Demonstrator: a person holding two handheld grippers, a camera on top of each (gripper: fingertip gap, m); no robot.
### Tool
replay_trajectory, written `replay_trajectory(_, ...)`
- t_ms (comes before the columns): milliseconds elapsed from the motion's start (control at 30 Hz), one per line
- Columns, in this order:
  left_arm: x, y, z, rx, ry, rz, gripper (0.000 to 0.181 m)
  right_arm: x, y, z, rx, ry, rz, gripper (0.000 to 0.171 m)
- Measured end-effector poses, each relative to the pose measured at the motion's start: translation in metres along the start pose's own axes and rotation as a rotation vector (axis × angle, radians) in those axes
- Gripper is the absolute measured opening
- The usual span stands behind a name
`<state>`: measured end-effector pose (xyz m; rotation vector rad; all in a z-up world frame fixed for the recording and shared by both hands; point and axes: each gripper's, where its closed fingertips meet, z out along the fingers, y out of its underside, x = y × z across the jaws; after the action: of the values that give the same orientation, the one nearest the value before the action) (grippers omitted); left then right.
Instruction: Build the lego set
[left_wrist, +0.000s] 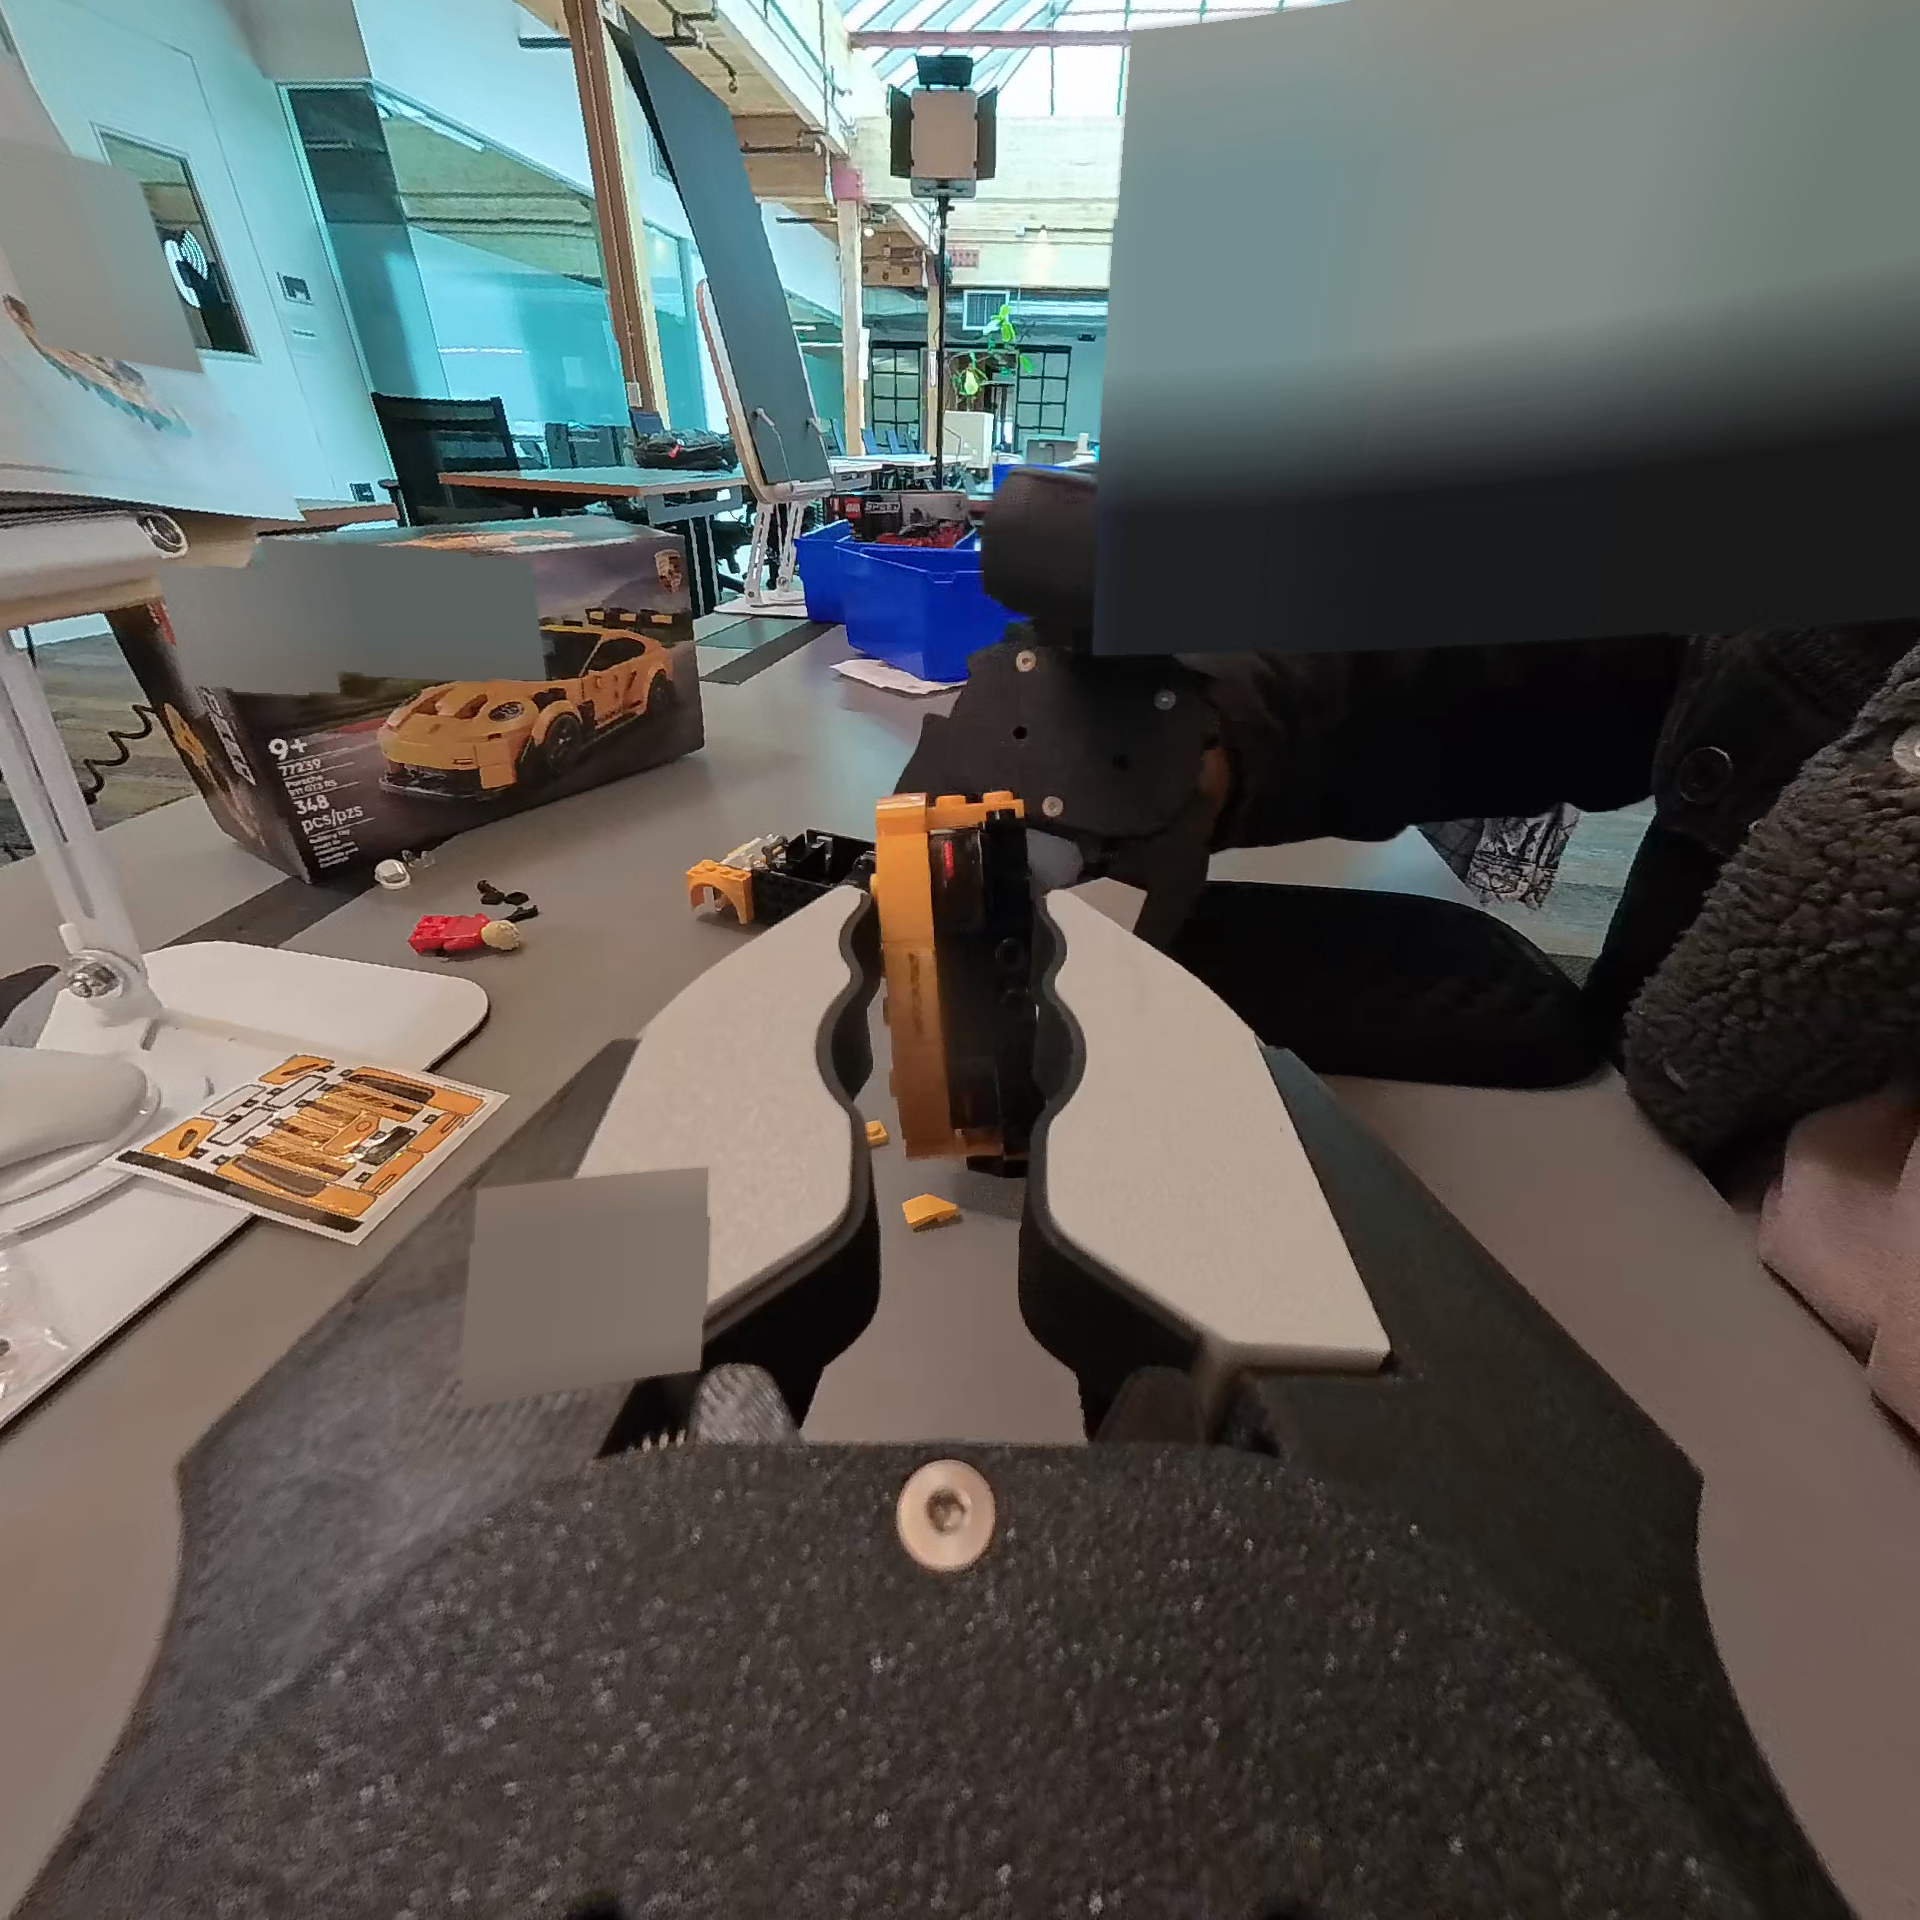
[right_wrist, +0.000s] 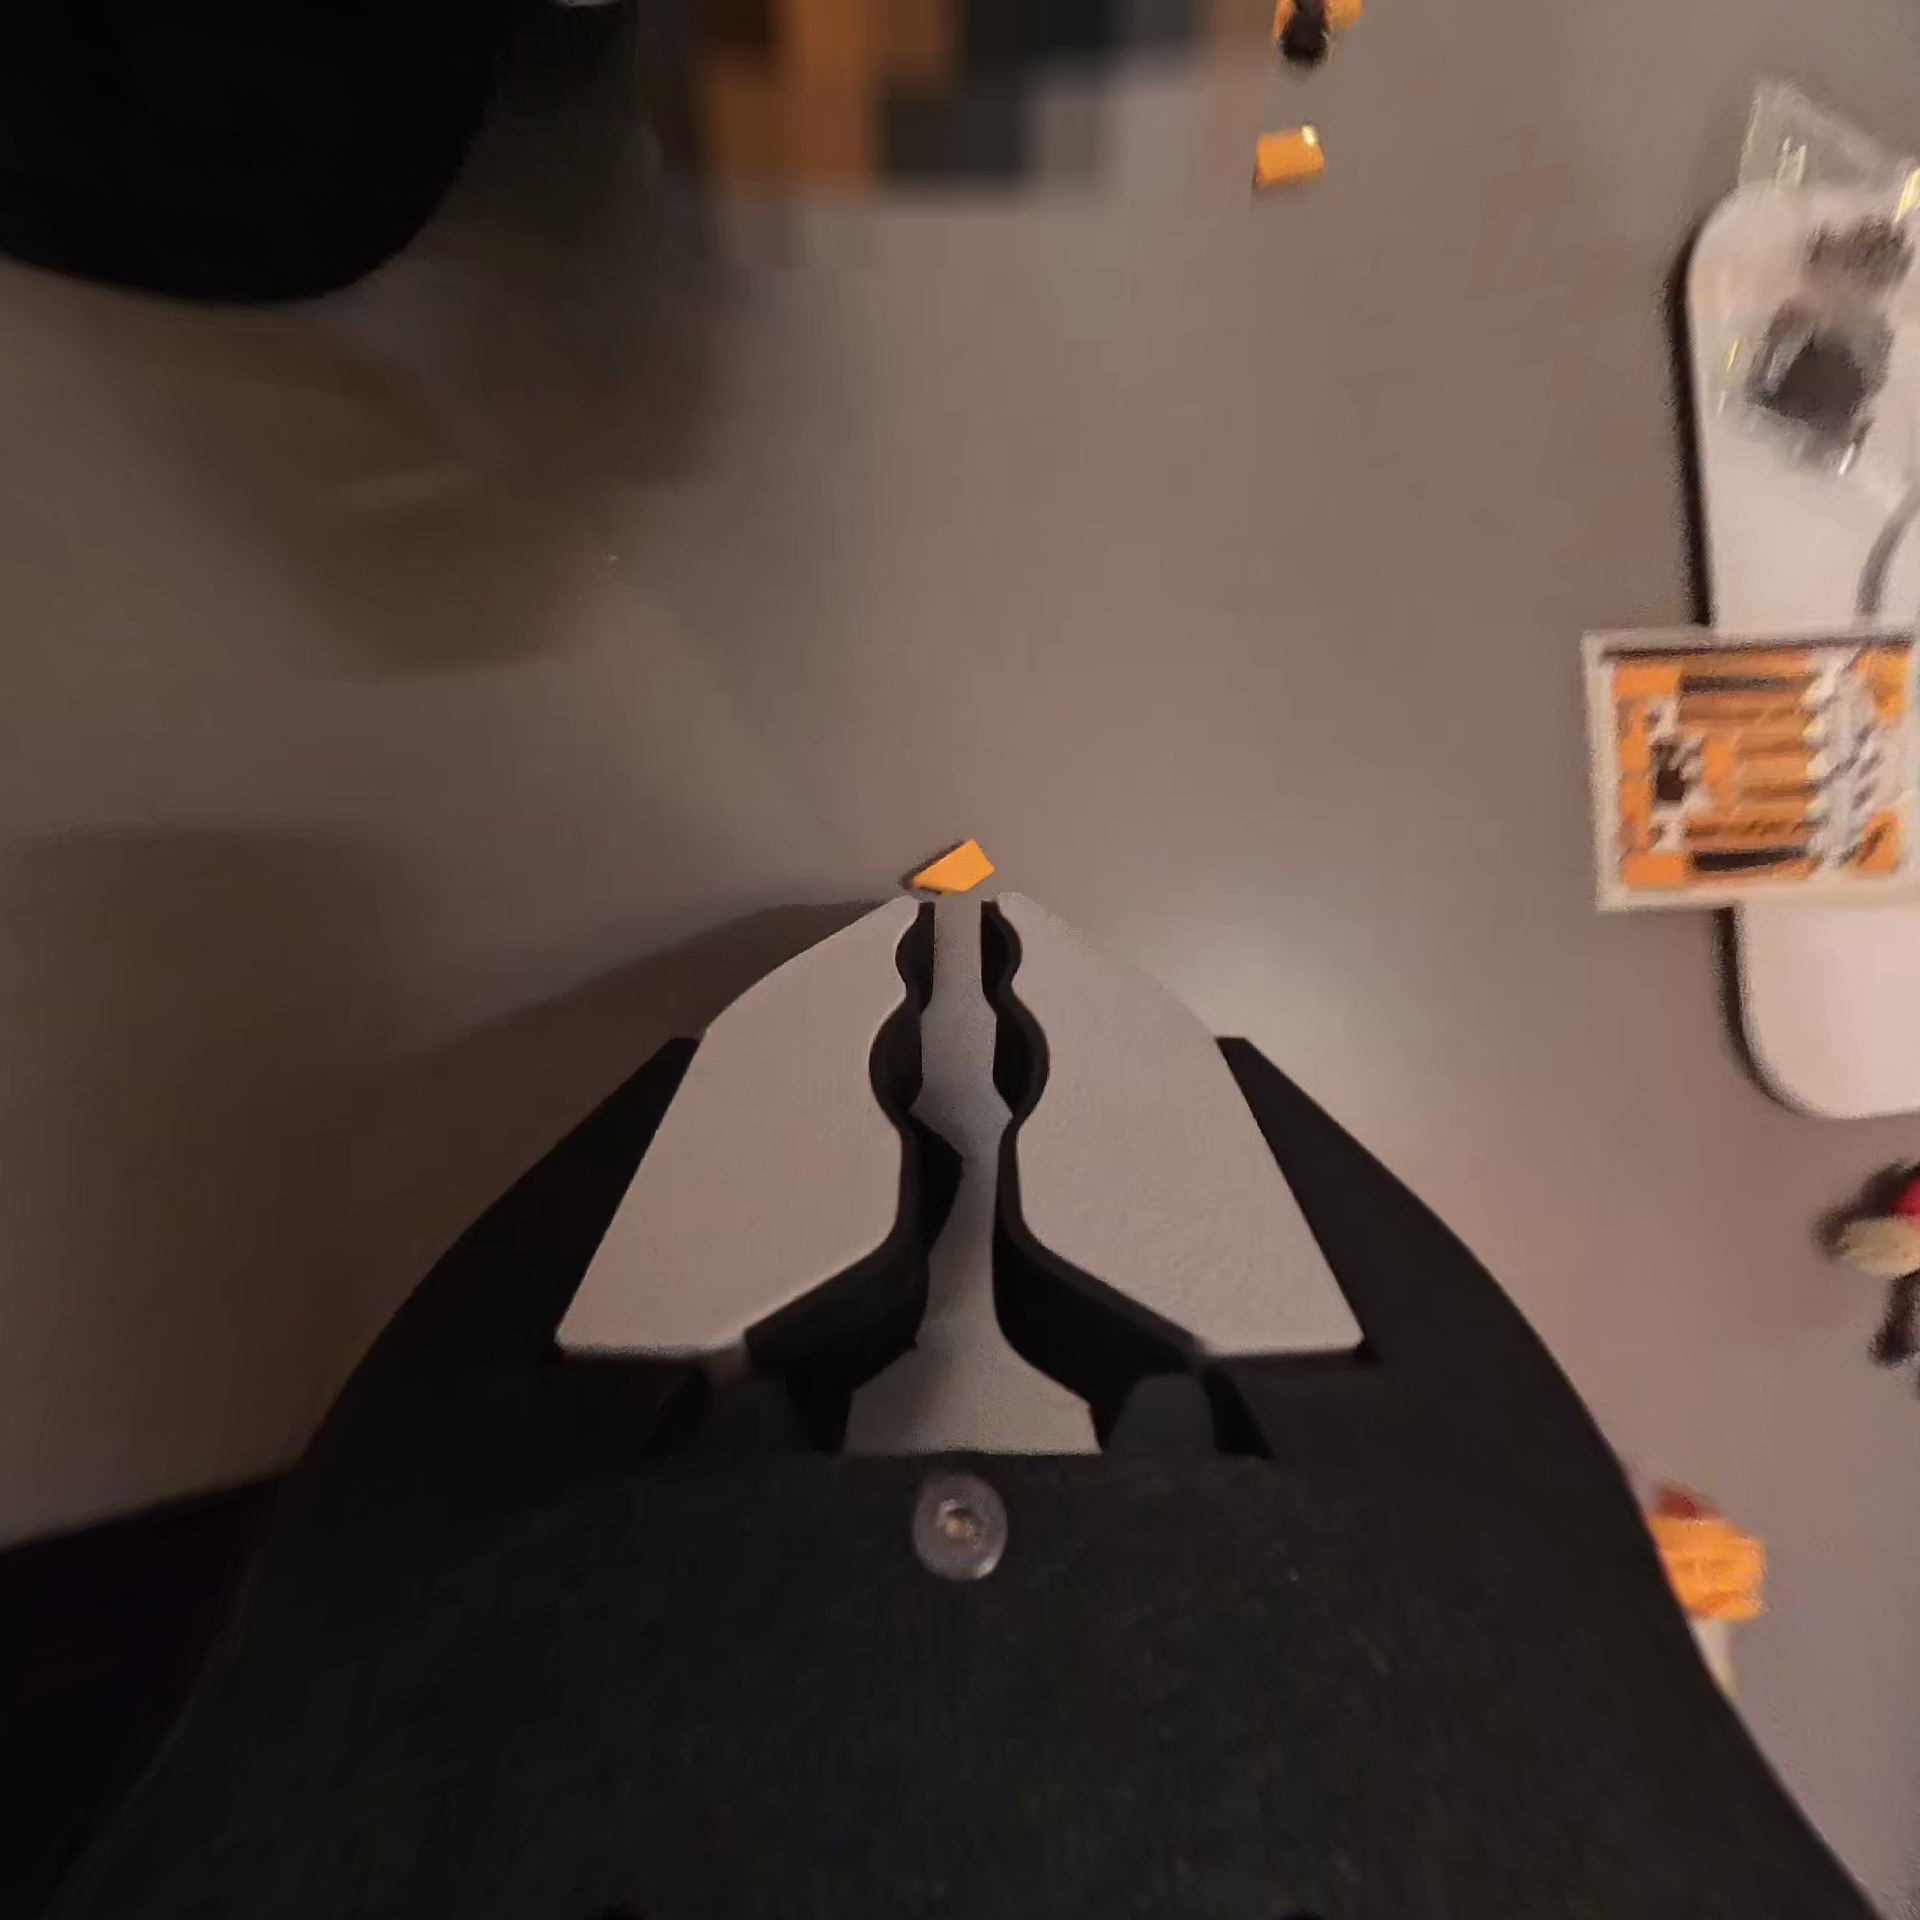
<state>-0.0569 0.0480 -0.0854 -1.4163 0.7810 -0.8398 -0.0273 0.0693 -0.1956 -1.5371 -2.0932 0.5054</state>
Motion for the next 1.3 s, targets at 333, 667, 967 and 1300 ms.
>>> replay_trajectory(333, -0.028, -0.006, -0.022, 0.034, -0.105, -0.004, 0.027, 0.01, -0.001, 0.012, -0.089, -0.217, -0.511, 0.016)
replay_trajectory(667, -0.031, -0.004, -0.022, 0.037, -0.101, -0.03, 0.027, -0.006, -0.023, 0.023, -0.013, -0.288, -0.386, 0.02)
replay_trajectory(967, -0.034, -0.002, -0.023, 0.035, -0.108, -0.045, 0.027, -0.009, -0.014, 0.024, -0.08, -0.366, -0.588, 0.017)
replay_trajectory(1300, -0.035, -0.002, -0.023, 0.037, -0.107, -0.057, 0.027, -0.013, -0.024, 0.034, -0.054, -0.316, -0.492, 0.017)
